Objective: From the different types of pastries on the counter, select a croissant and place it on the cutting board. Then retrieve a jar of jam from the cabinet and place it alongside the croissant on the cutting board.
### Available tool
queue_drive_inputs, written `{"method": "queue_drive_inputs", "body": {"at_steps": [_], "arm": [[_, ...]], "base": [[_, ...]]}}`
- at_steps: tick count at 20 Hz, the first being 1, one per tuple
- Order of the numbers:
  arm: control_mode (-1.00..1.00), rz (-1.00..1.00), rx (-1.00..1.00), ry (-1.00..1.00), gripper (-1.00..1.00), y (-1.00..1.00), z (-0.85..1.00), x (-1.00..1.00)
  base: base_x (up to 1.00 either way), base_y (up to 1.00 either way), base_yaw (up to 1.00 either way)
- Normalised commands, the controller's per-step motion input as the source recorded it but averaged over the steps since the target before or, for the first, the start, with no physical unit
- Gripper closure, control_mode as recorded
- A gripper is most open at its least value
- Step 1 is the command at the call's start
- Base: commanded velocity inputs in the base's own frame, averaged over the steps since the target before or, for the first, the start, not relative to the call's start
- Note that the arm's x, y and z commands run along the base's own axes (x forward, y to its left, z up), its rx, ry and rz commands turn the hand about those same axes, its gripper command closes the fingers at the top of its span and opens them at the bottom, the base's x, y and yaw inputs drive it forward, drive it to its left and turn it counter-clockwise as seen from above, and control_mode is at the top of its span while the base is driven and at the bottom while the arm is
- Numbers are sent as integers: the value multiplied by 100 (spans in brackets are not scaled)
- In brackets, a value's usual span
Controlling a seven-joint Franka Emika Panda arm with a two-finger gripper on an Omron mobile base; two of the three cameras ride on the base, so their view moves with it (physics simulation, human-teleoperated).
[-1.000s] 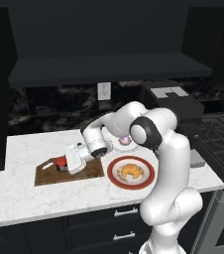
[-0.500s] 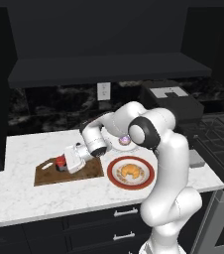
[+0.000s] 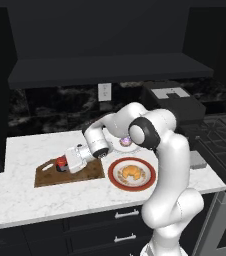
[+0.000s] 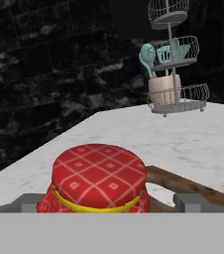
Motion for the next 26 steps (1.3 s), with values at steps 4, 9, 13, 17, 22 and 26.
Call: {"method": "queue_drive_inputs", "body": {"at_steps": [4,9,13,17,22,26], "arm": [[-100,0,2,0,-100,0,1,-9],[-100,0,2,0,-100,0,8,-9],[-100,0,6,0,-100,0,13,-13],[-100,0,7,0,-100,0,16,-12],[-100,0,1,-5,-100,-5,8,0],[-100,0,3,-7,-100,-23,16,0]], "base": [[0,0,0],[0,0,0],[0,0,0],[0,0,0],[0,0,0],[0,0,0]]}}
